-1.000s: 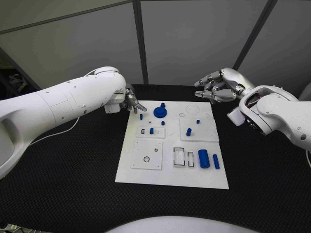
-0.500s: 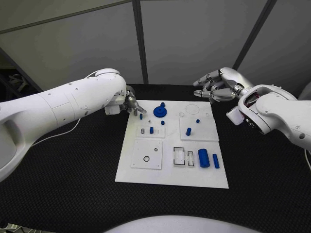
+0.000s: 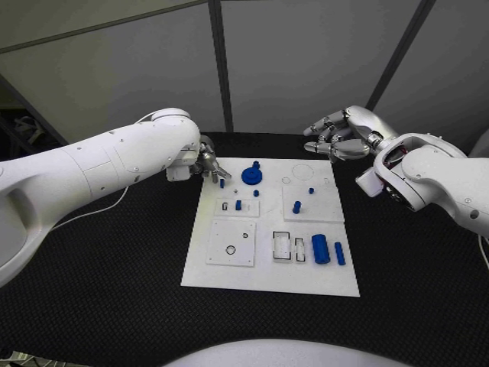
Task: Assemble the parts on the task board
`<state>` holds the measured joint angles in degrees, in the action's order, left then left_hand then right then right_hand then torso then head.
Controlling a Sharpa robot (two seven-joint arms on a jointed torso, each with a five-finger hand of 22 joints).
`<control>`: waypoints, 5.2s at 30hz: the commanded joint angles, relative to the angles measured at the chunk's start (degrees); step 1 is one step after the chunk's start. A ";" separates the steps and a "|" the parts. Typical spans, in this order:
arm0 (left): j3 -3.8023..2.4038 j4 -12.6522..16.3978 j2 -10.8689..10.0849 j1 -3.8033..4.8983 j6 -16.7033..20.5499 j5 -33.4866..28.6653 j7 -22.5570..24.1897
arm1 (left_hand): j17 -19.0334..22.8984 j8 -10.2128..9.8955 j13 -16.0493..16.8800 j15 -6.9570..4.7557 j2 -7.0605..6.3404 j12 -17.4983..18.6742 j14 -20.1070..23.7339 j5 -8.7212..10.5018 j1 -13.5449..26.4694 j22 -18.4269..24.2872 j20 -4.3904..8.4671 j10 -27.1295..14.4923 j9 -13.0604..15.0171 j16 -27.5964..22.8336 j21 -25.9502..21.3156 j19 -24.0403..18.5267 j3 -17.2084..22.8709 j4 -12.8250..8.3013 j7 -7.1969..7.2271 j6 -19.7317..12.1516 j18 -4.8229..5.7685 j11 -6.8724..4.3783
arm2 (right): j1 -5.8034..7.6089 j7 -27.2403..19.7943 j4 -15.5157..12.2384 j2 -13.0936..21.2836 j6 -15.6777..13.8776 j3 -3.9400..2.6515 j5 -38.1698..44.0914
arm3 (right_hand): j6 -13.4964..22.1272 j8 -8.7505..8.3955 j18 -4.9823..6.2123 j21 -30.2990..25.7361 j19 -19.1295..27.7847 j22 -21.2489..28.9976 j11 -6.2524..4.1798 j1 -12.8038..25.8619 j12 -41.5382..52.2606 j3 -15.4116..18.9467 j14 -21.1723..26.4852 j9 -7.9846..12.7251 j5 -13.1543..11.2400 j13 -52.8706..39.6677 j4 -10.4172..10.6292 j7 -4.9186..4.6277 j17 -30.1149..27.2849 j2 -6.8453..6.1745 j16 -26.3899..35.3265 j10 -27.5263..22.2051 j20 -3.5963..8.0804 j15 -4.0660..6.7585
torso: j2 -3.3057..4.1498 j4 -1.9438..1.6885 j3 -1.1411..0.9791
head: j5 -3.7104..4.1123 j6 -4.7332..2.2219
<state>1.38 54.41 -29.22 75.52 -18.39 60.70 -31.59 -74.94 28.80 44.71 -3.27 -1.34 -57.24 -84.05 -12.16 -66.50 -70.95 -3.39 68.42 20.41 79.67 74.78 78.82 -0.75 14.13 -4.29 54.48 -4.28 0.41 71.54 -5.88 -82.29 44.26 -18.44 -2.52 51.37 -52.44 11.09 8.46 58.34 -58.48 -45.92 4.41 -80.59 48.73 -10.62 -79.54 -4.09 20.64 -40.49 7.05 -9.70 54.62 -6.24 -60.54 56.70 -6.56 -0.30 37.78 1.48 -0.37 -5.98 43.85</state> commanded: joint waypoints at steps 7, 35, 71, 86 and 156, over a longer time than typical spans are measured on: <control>0.01 0.04 0.23 0.05 -0.87 0.46 1.38 | -4.18 -0.69 -0.32 -0.03 1.26 0.09 -2.87 -0.33 -2.71 -0.24 0.26 0.14 -0.40 0.19 0.22 0.45 0.38 -0.99 -0.07 0.67 -0.33 -0.25 | 0.10 -0.23 0.01 -0.17 0.45 -0.04 0.06 | 0.29 0.38 0.89 -0.35 0.40 0.06 0.01 -0.13 -0.19 0.00 0.19 0.07 0.30 0.06 0.19 0.22 0.02 -0.50 0.24 -0.20 -0.04 0.12 | 0.03 0.03 0.02 | 0.07 0.18; 0.03 -0.53 0.35 -0.03 -1.96 -2.09 2.27 | -4.18 -1.55 -1.46 -0.54 5.31 0.90 -2.88 0.78 -10.97 -0.80 0.77 -0.20 -1.26 0.18 0.20 0.56 7.40 -6.21 0.48 0.92 -0.29 -0.83 | 0.10 -0.23 -0.02 -0.26 0.47 -0.04 0.06 | 0.21 0.47 0.89 -0.47 0.26 0.11 -0.01 -0.27 -0.16 -0.15 0.08 0.05 0.38 0.15 0.21 0.23 0.09 -0.35 0.31 -0.12 -0.02 0.15 | 0.02 -0.01 0.03 | 0.04 0.61; 0.28 21.62 -14.40 -1.03 17.65 -11.24 4.30 | -4.82 3.84 -0.18 -1.20 -6.25 -0.85 -3.20 -4.59 0.92 -4.93 1.38 5.18 2.28 0.79 2.49 2.71 43.29 -17.39 1.11 2.05 0.44 -1.65 | 0.10 -0.23 0.40 0.08 0.46 -0.04 0.06 | 0.18 0.52 0.88 -0.51 0.18 0.11 -0.01 -0.29 -0.13 -0.19 0.02 0.04 0.46 0.19 0.23 0.23 0.14 -0.33 0.32 -0.09 -0.02 0.16 | -0.28 -0.57 0.00 | -0.38 0.57; 2.29 25.82 -14.98 -3.20 16.69 -2.28 3.13 | -4.84 4.01 0.08 -1.26 -6.50 -1.05 -3.21 -4.98 1.13 -5.21 1.44 5.51 2.37 0.80 2.72 2.89 43.48 -17.56 1.21 2.20 0.51 -1.74 | 0.10 -0.22 0.42 0.05 0.58 -0.04 0.06 | 0.15 0.54 0.87 -0.48 0.10 0.06 -0.02 -0.28 -0.12 -0.19 -0.01 0.04 0.50 0.20 0.25 0.24 0.14 -0.33 0.35 -0.07 -0.01 0.16 | -0.15 -0.34 0.01 | -0.73 0.72; 3.10 23.78 -11.81 -3.42 9.69 1.51 -0.10 | -4.94 5.39 6.35 -1.89 -7.60 -5.59 -3.30 -10.91 4.58 -8.12 2.02 9.54 3.04 0.88 5.15 4.66 41.70 -17.06 2.45 4.19 1.21 -2.67 | 0.10 -0.05 0.34 0.08 0.81 -0.04 0.06 | 0.08 0.64 0.87 -0.66 -0.04 0.18 -0.05 -0.35 -0.10 -0.29 -0.11 0.03 0.80 0.32 0.27 0.26 0.04 -0.36 0.59 -0.02 0.02 0.19 | -0.15 -0.42 0.00 | -0.33 1.61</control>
<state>4.22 78.16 -41.21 72.35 -6.96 62.04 -30.94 -74.94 33.96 50.98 -4.64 -8.99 -62.52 -83.94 -22.85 -62.48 -74.92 -1.24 75.49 23.47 80.33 79.66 83.03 35.55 2.84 -1.73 58.27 -4.26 -0.12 71.54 -5.76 -81.83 44.32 -17.91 -2.51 51.37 -52.44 11.48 8.46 57.84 -58.48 -45.80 4.41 -80.60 48.73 -10.77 -79.54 -4.09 21.19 -40.26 7.20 -9.70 54.68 -6.24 -60.32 56.70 -6.56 -0.30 37.60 1.05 -0.35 -6.36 45.45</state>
